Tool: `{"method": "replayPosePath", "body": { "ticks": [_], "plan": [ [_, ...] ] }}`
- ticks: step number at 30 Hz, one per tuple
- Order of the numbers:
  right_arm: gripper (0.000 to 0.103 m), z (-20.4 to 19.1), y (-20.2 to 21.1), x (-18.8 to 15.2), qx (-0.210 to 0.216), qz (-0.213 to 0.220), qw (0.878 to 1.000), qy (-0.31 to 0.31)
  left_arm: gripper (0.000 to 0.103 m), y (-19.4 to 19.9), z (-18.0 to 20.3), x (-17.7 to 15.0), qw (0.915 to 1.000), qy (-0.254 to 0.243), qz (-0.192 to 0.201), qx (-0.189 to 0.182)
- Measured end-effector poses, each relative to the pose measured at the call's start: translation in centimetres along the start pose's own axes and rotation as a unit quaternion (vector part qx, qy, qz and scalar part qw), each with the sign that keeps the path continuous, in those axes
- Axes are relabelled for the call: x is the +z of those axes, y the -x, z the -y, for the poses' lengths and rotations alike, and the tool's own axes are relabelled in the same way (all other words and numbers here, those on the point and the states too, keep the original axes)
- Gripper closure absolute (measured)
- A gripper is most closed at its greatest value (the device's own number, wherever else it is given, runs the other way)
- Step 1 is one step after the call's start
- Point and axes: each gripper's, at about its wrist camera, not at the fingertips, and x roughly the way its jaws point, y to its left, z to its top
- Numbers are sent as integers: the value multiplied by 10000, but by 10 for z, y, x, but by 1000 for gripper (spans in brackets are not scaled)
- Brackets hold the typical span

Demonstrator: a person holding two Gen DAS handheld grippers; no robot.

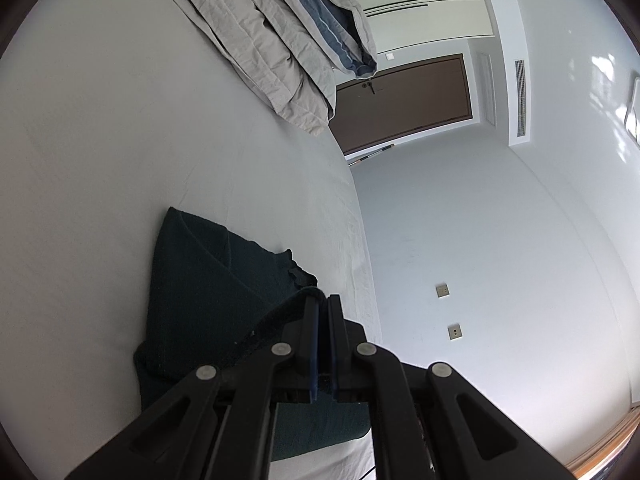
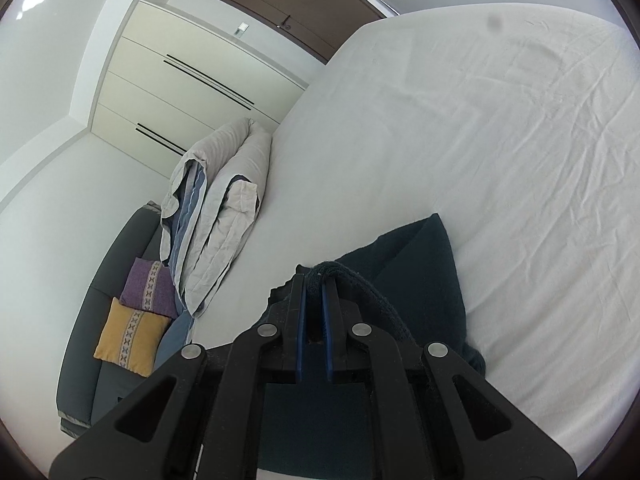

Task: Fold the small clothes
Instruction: 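Fold the hem over toward the collar with both grippers and release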

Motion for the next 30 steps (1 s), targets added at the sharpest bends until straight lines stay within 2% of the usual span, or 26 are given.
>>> {"method": "replayPosePath", "body": {
  "ticks": [9, 12, 13, 14, 15, 16, 17, 19, 21, 23, 26, 30],
  "plan": [
    [97, 20, -97, 41, -527, -136, 9984, -126, 98, -62, -33, 46, 9988, 253, -30, 429],
    [95, 32, -134, 50, -824, -263, 9962, -86, 97, -83, -47, 55, 9963, 302, -34, 798],
    [94, 39, -146, 52, -951, -327, 9949, -97, 95, -88, -52, 58, 9953, 329, -25, 912],
    [94, 46, -158, 53, -1095, -441, 9929, -122, 83, -92, -58, 60, 9943, 392, -18, 995],
    [94, 52, -172, 54, -1260, -614, 9900, -134, 76, -93, -64, 61, 9935, 485, 1, 1026],
    [92, 60, -182, 53, -1320, -770, 9882, -115, 69, -93, -67, 61, 9936, 550, 30, 983],
    [91, 64, -189, 53, -1305, -833, 9879, -89, 67, -92, -67, 60, 9942, 533, 38, 932],
    [88, 64, -192, 55, -1257, -748, 9892, 36, 61, -88, -63, 55, 9948, 403, 11, 940],
    [75, 59, -193, 55, -1219, -723, 9896, 229, 60, -86, -57, 46, 9950, 237, -41, 973],
    [55, 48, -187, 52, -1165, -721, 9895, 450, 60, -83, -51, 35, 9953, 75, -139, 955],
    [52, 34, -177, 51, -1376, -661, 9854, 753, 60, -73, -40, 13, 9943, -221, -206, 1020],
    [53, 13, -145, 39, -1397, -646, 9820, 1092, 59, -61, -26, -13, 9869, -771, -212, 1399]
  ]
}}
